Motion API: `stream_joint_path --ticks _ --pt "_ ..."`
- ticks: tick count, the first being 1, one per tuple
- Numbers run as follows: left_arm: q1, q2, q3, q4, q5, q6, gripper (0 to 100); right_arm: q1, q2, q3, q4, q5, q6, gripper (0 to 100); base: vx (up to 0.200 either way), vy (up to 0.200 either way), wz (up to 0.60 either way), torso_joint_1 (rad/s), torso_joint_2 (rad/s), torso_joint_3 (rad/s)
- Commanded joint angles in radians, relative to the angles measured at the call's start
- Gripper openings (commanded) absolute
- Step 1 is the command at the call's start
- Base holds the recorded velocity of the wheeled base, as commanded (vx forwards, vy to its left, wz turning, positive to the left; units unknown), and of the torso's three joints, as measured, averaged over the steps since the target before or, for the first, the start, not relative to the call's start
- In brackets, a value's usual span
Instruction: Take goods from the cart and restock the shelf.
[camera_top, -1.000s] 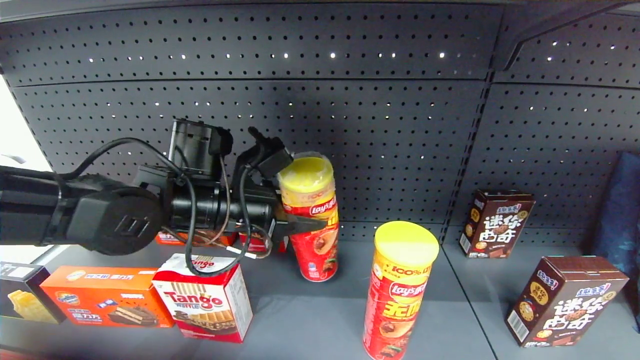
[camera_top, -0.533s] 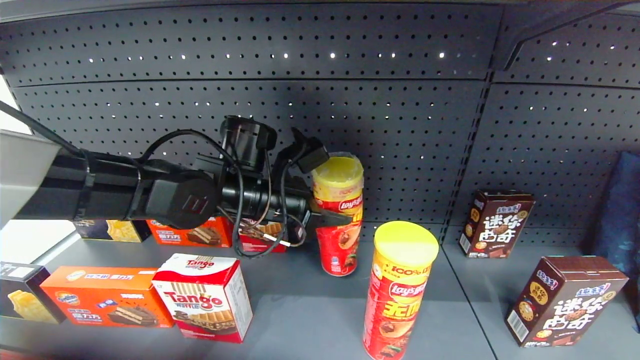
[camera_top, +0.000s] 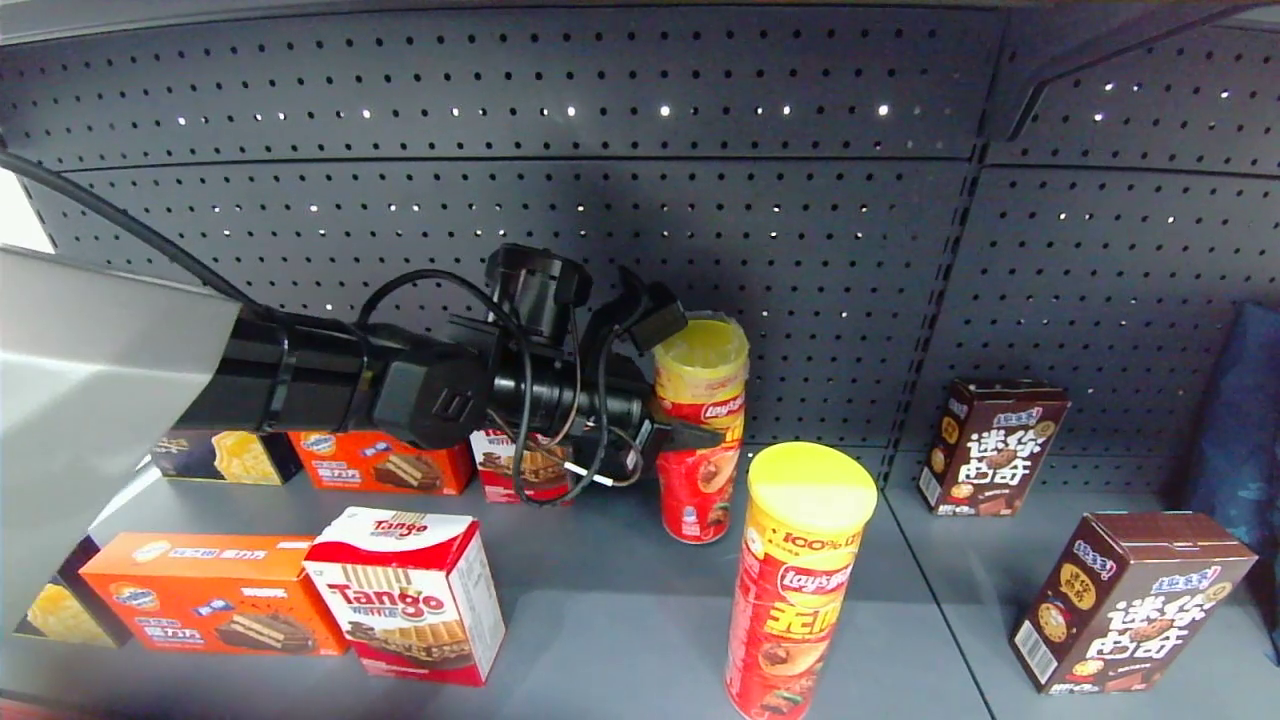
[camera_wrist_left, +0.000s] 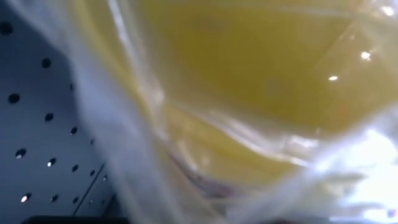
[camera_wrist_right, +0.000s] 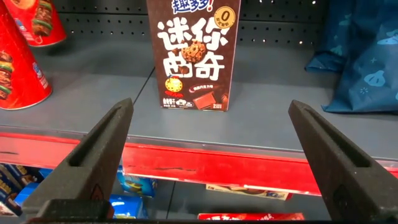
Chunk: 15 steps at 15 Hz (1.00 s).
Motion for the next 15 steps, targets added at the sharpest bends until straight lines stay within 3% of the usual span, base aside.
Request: stream_joint_path --ticks 1,6,13,15 --pt "-0.004 0.028 -0.030 0.000 0.000 0.000 0 0.000 0.002 0.000 0.000 0.000 0.001 100 0.000 0.000 0.00 0.000 0.00 0.000" --pt "-0.001 0.070 -0.115 0.050 0.000 0.000 0 0.001 0.002 0.000 0.000 0.000 0.001 100 0.000 0.000 0.00 0.000 0.00 0.000" --pt "0.007 0.102 -0.141 0.052 0.000 0.000 0 0.000 0.002 0.000 0.000 0.000 0.001 100 0.000 0.000 0.00 0.000 0.00 0.000" --pt "0.014 0.113 -0.139 0.053 0.000 0.015 0 0.000 0.002 0.000 0.000 0.000 0.001 100 0.000 0.000 0.00 0.000 0.00 0.000"
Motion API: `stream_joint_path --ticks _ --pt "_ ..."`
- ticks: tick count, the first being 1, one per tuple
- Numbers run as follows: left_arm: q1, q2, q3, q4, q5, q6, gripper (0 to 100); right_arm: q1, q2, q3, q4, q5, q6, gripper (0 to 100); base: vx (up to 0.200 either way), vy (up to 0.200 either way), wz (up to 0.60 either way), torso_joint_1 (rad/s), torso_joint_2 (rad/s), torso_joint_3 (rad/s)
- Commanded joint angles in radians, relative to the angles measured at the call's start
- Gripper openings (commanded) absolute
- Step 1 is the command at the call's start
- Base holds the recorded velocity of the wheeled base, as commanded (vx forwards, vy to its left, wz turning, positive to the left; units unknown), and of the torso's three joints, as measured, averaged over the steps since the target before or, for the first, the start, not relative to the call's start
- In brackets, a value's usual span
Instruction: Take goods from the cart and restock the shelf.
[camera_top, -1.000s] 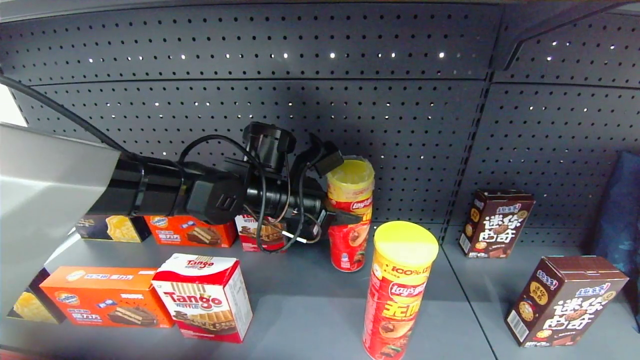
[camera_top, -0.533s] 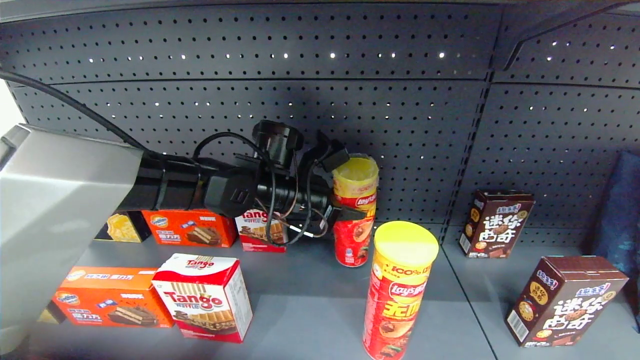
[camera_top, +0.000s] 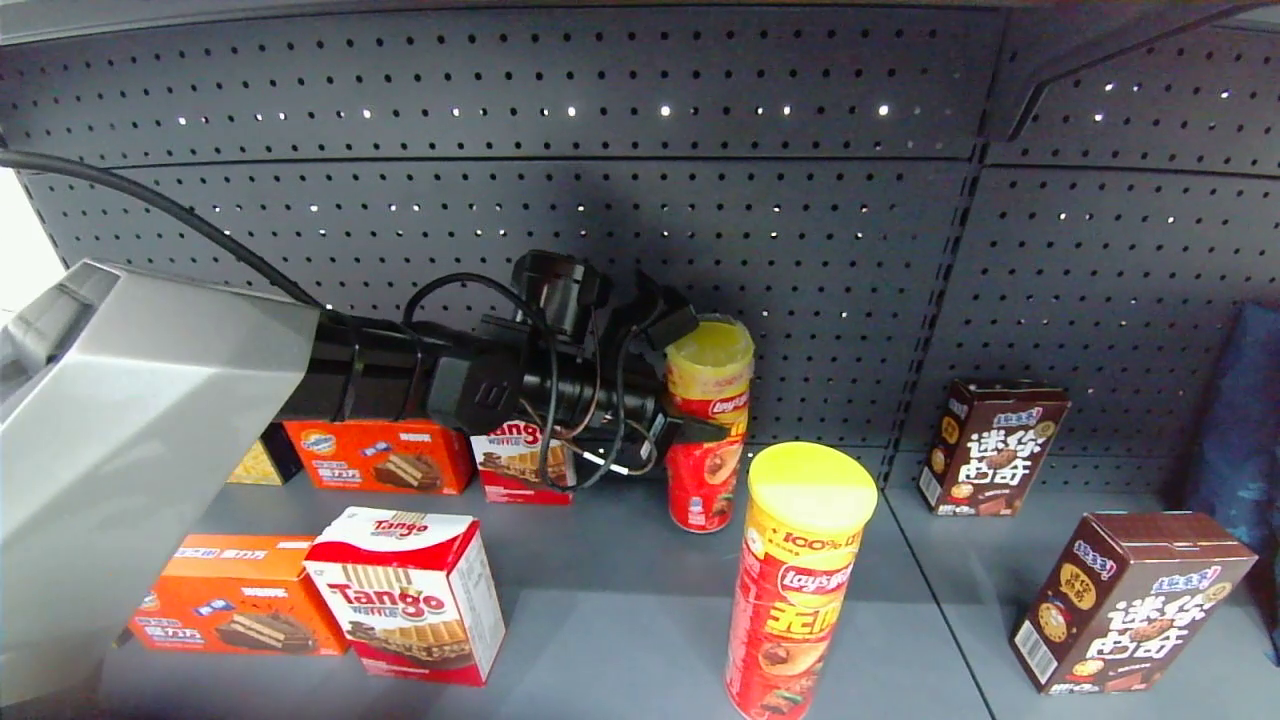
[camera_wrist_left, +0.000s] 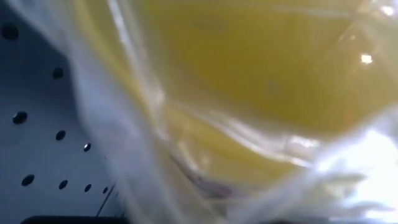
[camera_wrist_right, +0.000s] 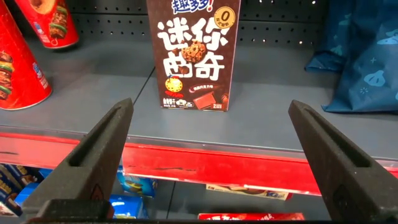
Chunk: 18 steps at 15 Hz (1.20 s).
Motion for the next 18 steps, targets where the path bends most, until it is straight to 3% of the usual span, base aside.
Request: stream_joint_path --ticks 1,2,3,7,10,13,16,18 --pt "0.010 0.009 0.002 0.000 0.000 0.013 0 0.001 0.002 0.000 0.000 0.001 0.000 100 0.000 0.000 0.00 0.000 0.00 0.000" --pt "0.011 0.009 0.005 0.000 0.001 0.018 0 0.002 0.002 0.000 0.000 0.001 0.000 100 0.000 0.000 0.00 0.000 0.00 0.000" --pt "0.011 0.009 0.011 0.000 0.001 0.019 100 0.001 0.002 0.000 0.000 0.001 0.000 100 0.000 0.000 0.00 0.000 0.00 0.000" --pt "0.003 0.006 0.013 -0.001 0.004 0.019 100 0.001 0.002 0.000 0.000 0.001 0.000 100 0.000 0.000 0.00 0.000 0.00 0.000" --pt "0.002 0.002 0.037 -0.001 0.009 0.037 100 0.001 0.002 0.000 0.000 0.001 0.000 100 0.000 0.000 0.00 0.000 0.00 0.000" --pt "0.005 -0.044 0.140 -0.008 0.078 0.080 100 0.001 0.002 0.000 0.000 0.001 -0.002 100 0.000 0.000 0.00 0.000 0.00 0.000" --pt "0.008 -0.103 0.214 -0.017 0.089 0.083 100 0.001 0.002 0.000 0.000 0.001 0.000 100 0.000 0.000 0.00 0.000 0.00 0.000" --pt "0.008 -0.133 0.229 -0.018 0.126 0.082 100 0.001 0.002 0.000 0.000 0.001 0.000 100 0.000 0.000 0.00 0.000 0.00 0.000"
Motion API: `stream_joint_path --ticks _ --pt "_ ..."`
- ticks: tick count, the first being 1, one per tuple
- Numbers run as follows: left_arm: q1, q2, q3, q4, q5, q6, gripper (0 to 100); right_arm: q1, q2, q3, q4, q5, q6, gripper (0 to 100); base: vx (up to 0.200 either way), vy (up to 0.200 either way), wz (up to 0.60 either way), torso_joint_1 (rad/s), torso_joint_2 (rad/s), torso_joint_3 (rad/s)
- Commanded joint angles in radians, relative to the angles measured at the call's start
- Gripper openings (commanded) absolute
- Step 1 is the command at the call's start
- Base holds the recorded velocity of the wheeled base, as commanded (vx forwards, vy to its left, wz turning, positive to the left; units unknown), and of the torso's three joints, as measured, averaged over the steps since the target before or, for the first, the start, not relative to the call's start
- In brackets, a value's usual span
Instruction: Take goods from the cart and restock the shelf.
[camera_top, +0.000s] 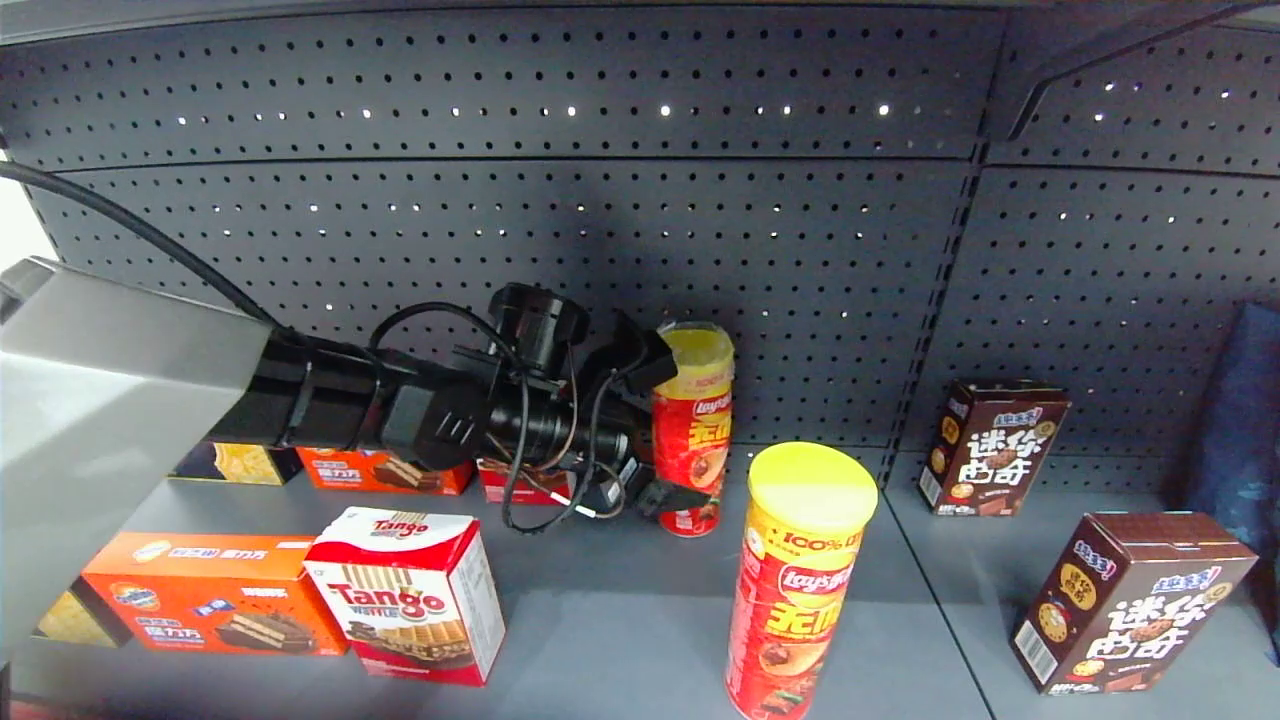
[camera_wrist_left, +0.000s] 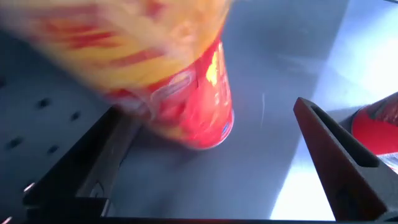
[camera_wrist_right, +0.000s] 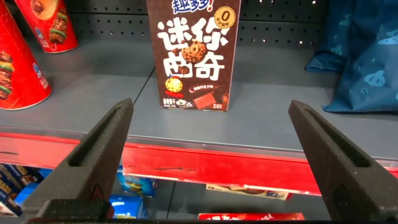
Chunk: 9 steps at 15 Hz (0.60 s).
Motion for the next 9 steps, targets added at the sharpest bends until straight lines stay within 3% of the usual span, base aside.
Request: stream_joint_path --ticks 1,9 --pt "0.001 -0.048 0.023 -0.001 0.019 -0.002 100 0.001 0.001 0.000 0.000 0.000 0.000 100 0.000 0.000 0.00 0.000 0.00 0.000" --pt "0.001 -0.164 0.153 -0.008 0.125 -0.008 100 0.001 0.001 0.000 0.000 0.000 0.000 100 0.000 0.000 0.00 0.000 0.00 0.000"
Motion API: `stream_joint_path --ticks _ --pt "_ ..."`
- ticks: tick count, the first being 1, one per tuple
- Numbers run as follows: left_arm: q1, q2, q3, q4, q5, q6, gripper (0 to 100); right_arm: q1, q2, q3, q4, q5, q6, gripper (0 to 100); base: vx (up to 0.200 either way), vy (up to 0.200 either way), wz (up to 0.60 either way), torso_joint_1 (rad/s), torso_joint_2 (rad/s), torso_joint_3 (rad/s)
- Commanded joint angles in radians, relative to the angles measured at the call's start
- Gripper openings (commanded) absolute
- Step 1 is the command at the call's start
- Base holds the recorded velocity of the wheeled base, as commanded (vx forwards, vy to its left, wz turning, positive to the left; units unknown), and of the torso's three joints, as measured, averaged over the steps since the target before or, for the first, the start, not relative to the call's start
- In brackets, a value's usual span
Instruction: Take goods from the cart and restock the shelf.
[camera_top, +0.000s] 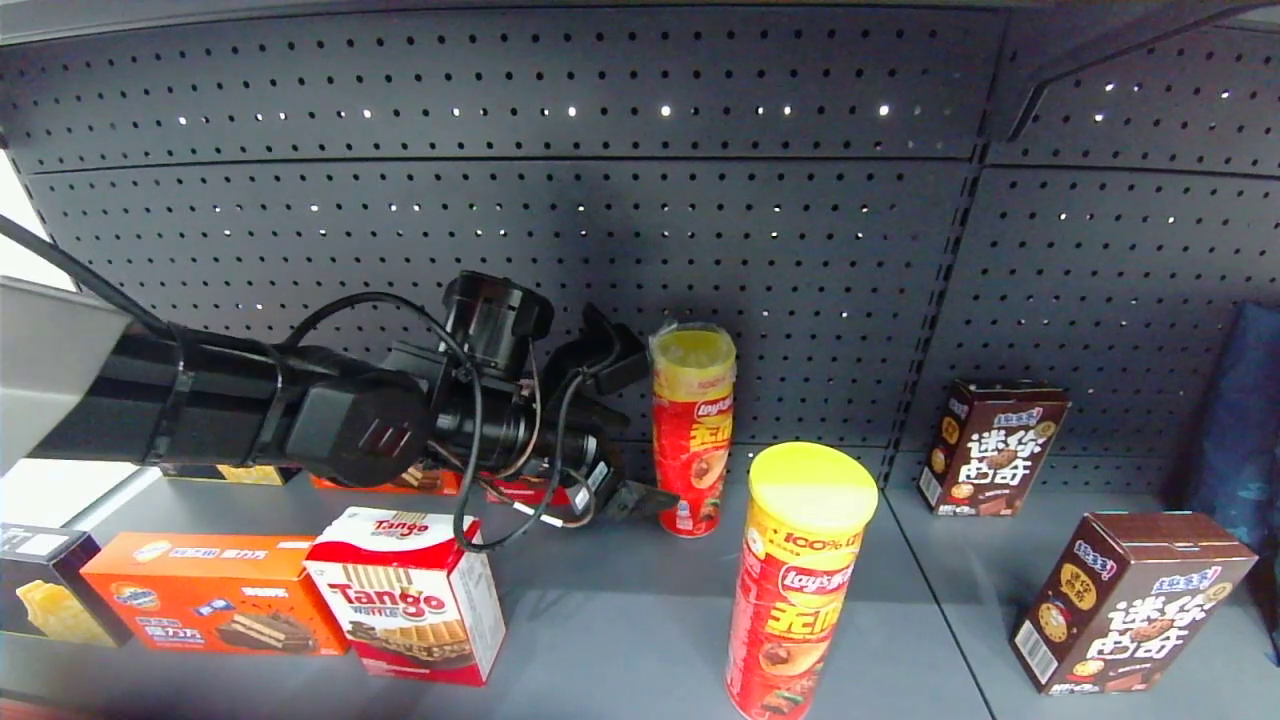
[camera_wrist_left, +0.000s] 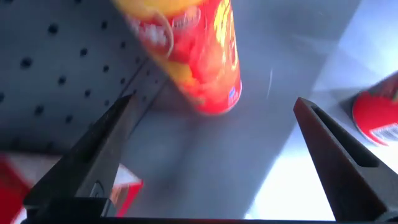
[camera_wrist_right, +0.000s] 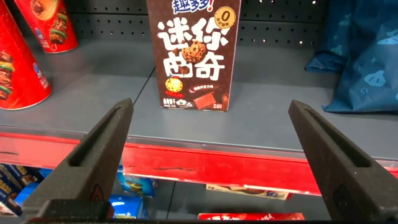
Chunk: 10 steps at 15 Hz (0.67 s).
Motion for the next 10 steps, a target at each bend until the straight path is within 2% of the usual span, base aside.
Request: stream_joint_path --ticks 1,5,8,10 --pt "-0.001 -0.045 0.040 -0.001 0.010 0.000 100 0.001 0.001 0.000 0.000 0.000 0.000 100 0.000 0.000 0.00 0.000 0.00 0.000" --pt "-0.007 -0.055 0.095 -0.050 0.010 -0.002 100 0.001 0.001 0.000 0.000 0.000 0.000 100 0.000 0.000 0.00 0.000 0.00 0.000" --pt "-0.011 -0.031 0.100 -0.099 0.004 0.000 100 0.001 0.001 0.000 0.000 0.000 0.000 100 0.000 0.000 0.00 0.000 0.00 0.000" --pt "-0.021 -0.031 0.111 -0.105 -0.022 0.000 100 0.001 0.001 0.000 0.000 0.000 0.000 100 0.000 0.000 0.00 0.000 0.00 0.000"
